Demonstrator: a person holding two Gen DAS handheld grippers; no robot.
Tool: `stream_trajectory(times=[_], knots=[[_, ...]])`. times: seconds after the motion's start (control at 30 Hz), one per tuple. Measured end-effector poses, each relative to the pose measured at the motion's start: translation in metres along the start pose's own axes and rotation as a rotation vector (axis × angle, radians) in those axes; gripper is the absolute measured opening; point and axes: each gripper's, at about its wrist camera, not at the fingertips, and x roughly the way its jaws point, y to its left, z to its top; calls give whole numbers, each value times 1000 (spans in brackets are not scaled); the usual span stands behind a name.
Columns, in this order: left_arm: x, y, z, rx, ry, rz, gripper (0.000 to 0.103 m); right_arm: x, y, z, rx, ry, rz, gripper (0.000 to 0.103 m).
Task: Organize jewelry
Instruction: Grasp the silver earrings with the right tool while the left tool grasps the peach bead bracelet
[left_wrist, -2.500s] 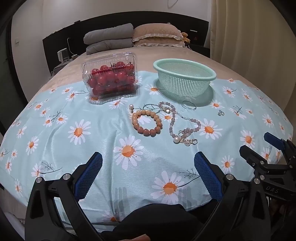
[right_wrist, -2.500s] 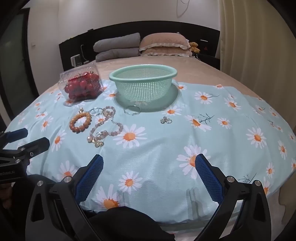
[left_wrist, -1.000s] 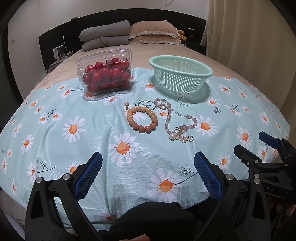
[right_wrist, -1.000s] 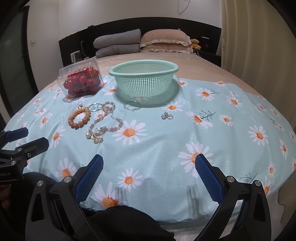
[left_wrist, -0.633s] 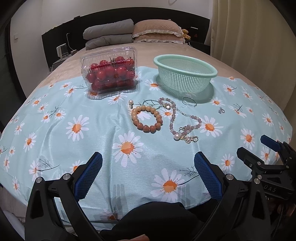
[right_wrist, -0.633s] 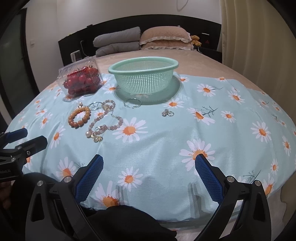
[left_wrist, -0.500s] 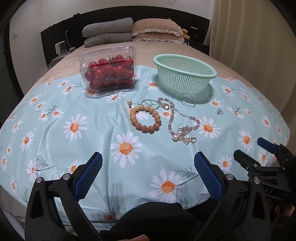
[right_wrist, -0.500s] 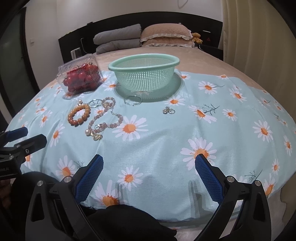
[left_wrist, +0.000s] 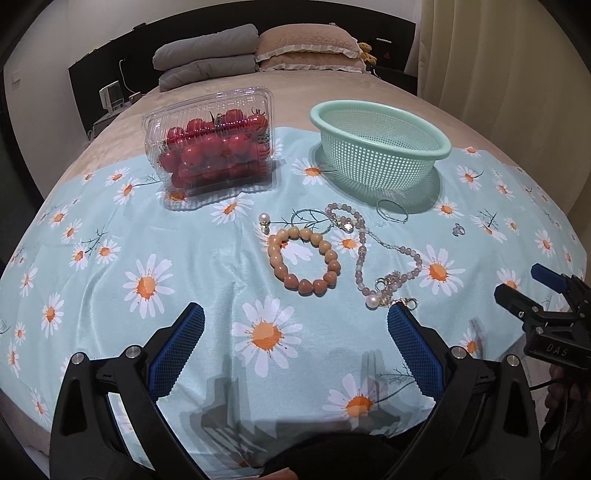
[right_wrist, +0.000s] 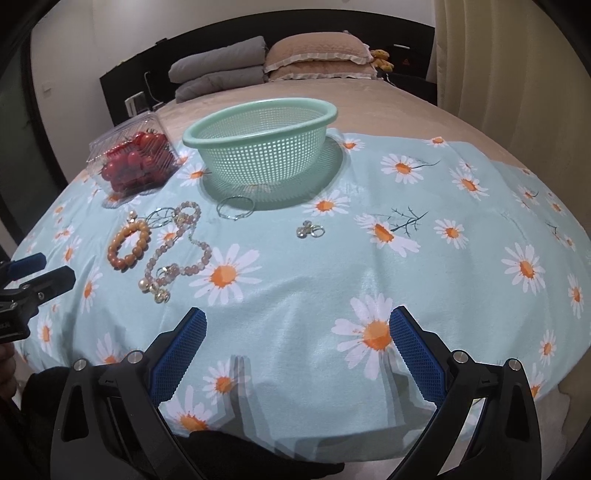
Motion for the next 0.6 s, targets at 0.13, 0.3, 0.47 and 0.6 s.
stream_trajectory(times=[0.13,0.3,0.47,0.6], knots=[[17,11,15,-12,41,-31,97,13,-12,18,8,-4,-36,95],[41,19,28,-20,71,-41,97,35,-20,35,-1,4,-65,95],[68,19,33,2,108,-44,97,63,-18,39,-26,38,-65,95],[84,17,35,29,129,-57,97,82,-16,44,-44,54,-54,95]])
